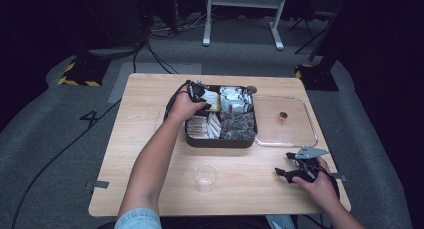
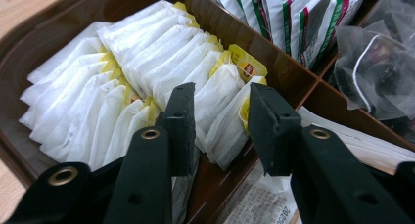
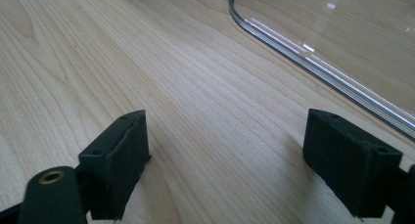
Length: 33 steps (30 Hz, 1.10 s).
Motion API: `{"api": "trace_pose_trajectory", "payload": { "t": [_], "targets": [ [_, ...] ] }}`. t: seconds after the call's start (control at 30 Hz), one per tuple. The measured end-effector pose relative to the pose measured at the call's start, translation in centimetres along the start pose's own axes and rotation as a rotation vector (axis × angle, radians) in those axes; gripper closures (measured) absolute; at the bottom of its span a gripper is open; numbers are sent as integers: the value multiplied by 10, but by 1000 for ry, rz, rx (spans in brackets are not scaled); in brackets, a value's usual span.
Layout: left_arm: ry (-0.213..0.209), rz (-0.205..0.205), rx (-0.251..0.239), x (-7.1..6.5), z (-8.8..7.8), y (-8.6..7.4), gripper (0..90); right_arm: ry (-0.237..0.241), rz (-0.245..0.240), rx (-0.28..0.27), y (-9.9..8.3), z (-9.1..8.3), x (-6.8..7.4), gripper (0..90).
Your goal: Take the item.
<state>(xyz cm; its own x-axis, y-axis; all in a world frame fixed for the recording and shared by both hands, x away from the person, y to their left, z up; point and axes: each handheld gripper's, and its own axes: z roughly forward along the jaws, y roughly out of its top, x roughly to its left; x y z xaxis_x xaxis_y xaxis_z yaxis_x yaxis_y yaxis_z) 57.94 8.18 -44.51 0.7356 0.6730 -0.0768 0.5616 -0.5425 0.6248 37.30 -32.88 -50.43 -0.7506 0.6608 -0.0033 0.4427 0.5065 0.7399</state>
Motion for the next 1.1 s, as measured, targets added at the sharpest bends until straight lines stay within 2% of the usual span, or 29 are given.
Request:
{"api": "trace_pose_trajectory", "payload": {
  "t": [0.2, 0.4, 0.67, 1.1],
  "targets": [
    [-17, 7, 41, -2, 5, 1, 744, 0, -1, -1, 0, 0, 0, 177],
    [-18, 34, 65, -3, 7, 0, 894, 0, -2, 0, 0, 0, 0, 177],
    [-22, 37, 39, -4, -1, 2, 900, 0, -1, 0, 0, 0, 0, 177],
    [-14, 69, -39, -13, -34, 16, 900, 0, -1, -1, 0, 0, 0, 178]
  ]
}}
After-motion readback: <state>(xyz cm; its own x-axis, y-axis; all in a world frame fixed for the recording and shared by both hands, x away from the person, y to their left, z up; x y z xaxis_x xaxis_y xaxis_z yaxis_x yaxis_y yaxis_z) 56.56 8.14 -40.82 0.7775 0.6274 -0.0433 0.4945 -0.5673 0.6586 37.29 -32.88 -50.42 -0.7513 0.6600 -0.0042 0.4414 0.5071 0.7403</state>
